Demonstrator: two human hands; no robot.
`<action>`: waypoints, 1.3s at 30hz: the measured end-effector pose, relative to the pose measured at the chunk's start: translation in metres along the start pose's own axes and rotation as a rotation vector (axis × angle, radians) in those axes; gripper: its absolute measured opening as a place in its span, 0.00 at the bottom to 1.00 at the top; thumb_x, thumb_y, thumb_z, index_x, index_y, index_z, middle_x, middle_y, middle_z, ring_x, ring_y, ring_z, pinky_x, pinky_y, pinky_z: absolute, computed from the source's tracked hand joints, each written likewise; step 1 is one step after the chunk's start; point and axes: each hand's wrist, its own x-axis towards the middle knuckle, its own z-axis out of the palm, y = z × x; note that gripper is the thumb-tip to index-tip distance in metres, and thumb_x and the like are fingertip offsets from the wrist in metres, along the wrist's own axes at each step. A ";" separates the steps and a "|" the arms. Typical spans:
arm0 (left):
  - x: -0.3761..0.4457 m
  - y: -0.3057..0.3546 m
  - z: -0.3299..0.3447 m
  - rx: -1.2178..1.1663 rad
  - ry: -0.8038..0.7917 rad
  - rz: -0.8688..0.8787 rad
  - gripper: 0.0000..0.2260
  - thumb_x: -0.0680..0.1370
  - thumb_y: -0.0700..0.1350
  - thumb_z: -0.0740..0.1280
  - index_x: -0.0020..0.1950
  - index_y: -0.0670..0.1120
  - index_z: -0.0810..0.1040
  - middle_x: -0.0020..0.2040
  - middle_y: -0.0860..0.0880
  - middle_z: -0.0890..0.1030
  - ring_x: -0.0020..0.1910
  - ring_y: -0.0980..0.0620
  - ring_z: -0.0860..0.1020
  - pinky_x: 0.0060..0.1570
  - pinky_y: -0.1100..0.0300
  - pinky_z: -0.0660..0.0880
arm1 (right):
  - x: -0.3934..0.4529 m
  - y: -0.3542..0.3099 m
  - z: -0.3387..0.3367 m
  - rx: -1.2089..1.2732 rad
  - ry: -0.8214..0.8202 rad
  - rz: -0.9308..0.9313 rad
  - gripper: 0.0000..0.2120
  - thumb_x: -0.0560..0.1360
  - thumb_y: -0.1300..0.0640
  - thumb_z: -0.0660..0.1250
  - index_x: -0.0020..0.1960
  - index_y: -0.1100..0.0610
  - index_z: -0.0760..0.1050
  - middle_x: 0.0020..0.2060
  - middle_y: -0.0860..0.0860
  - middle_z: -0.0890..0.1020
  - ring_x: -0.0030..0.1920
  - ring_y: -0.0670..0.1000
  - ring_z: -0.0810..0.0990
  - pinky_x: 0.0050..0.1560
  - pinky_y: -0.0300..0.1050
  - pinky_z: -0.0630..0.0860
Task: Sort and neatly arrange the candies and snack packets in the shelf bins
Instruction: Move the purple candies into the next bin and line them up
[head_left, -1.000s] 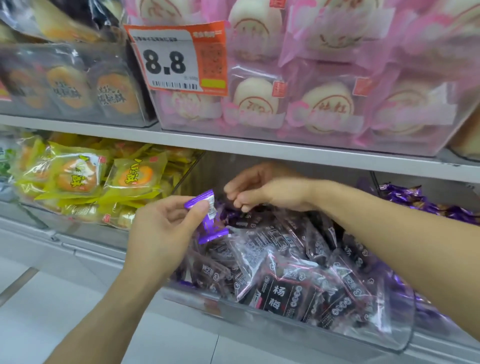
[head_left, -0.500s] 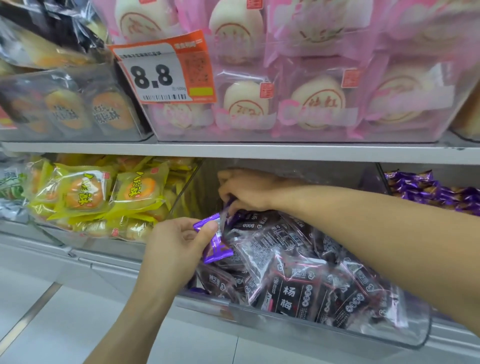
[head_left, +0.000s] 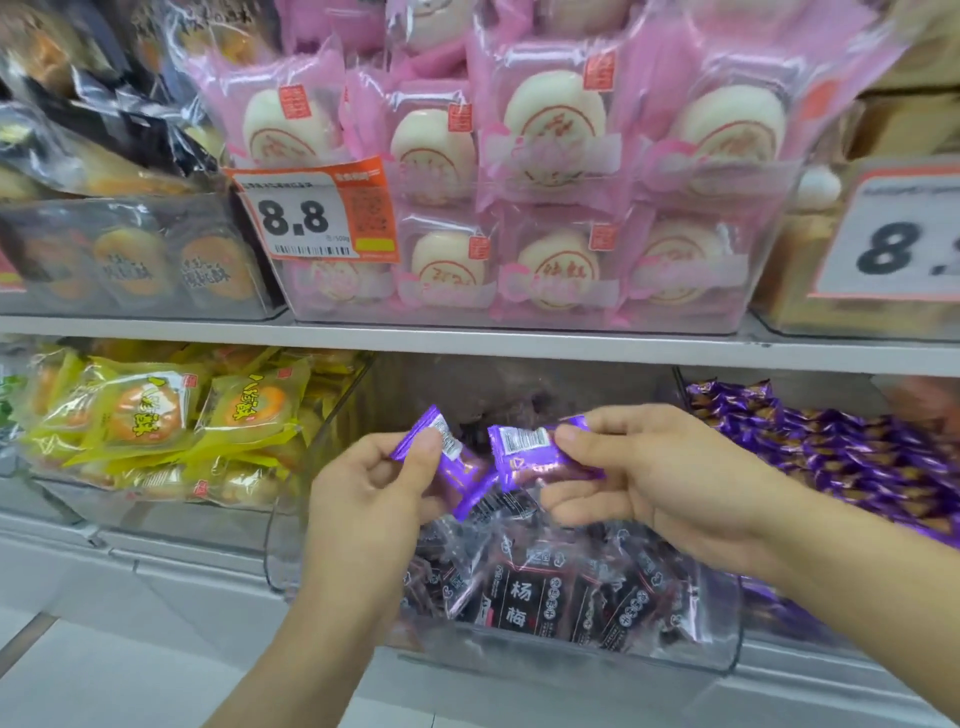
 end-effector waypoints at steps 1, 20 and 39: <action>-0.007 0.001 0.010 -0.039 -0.027 -0.013 0.07 0.77 0.41 0.69 0.42 0.38 0.79 0.32 0.46 0.84 0.29 0.51 0.82 0.30 0.61 0.78 | -0.013 0.000 -0.006 0.084 0.001 0.017 0.08 0.78 0.63 0.65 0.52 0.69 0.77 0.40 0.63 0.85 0.37 0.55 0.86 0.34 0.41 0.82; -0.058 -0.003 0.141 -0.189 -0.511 -0.015 0.08 0.74 0.45 0.74 0.46 0.41 0.84 0.45 0.37 0.85 0.41 0.37 0.84 0.40 0.54 0.82 | -0.090 0.030 -0.130 0.361 0.309 -0.196 0.29 0.52 0.63 0.83 0.53 0.59 0.83 0.54 0.63 0.83 0.45 0.57 0.84 0.42 0.44 0.83; -0.057 -0.010 0.154 0.012 -0.724 -0.065 0.19 0.65 0.42 0.78 0.55 0.44 0.83 0.50 0.48 0.86 0.50 0.49 0.84 0.47 0.67 0.78 | -0.101 0.021 -0.155 0.444 0.393 -0.185 0.23 0.69 0.69 0.69 0.63 0.64 0.77 0.53 0.61 0.84 0.43 0.52 0.82 0.41 0.39 0.81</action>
